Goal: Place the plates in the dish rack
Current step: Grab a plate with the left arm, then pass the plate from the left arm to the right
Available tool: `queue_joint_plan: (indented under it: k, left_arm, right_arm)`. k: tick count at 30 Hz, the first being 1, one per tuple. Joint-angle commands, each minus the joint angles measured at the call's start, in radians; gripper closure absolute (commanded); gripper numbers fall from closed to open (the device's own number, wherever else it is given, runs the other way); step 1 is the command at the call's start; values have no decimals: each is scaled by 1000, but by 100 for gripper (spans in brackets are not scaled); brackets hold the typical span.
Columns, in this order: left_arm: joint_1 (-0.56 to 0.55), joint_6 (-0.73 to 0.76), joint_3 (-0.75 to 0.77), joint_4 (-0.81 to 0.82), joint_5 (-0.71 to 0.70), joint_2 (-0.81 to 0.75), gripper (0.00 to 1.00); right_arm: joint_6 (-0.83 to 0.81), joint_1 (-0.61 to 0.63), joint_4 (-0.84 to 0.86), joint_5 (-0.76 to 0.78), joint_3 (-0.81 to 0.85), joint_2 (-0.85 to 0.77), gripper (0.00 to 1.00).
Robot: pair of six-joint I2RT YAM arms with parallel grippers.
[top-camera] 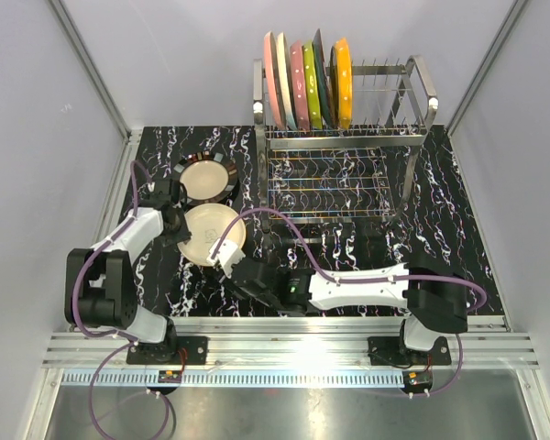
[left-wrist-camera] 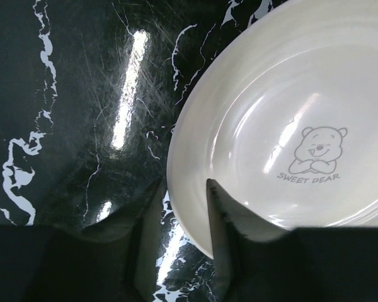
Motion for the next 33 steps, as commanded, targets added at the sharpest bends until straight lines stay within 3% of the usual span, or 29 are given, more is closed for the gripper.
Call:
queue_joint_plan:
  k: [1,4,8,14,20,24,25,27,33]
  left_arm:
    - [6,11,49,12,14,15,70]
    - [8,10,52,6,14,16,78]
    - [9,11,53,6,17,-10,82]
    - [9,13,47,7,47,-65,100]
    - [9,10,46,7,77,-100,100]
    - [9,16,40,12,96,-137,100]
    - [9,16,32,16,109,-146,100]
    - [9,19,29,21,120,-172,100]
    - [8,17,23,26,136,-209,100]
  right_arm:
    - [19,9,45,16,-10,-71,56]
    - [22,7,48,30,-28,-89,56]
    - [25,9,40,33,-38,-103,56]
    - [37,9,20,18,-33,-95,56]
    - [20,7,-10,12,24,-45,56]
    - [-26,9,-26,20,88,20,43]
    - [-65,9,-33,24,122,52,33]
    - [-123,7,-49,53,181,87,24]
    - [-274,7,-76,147,277,218,20]
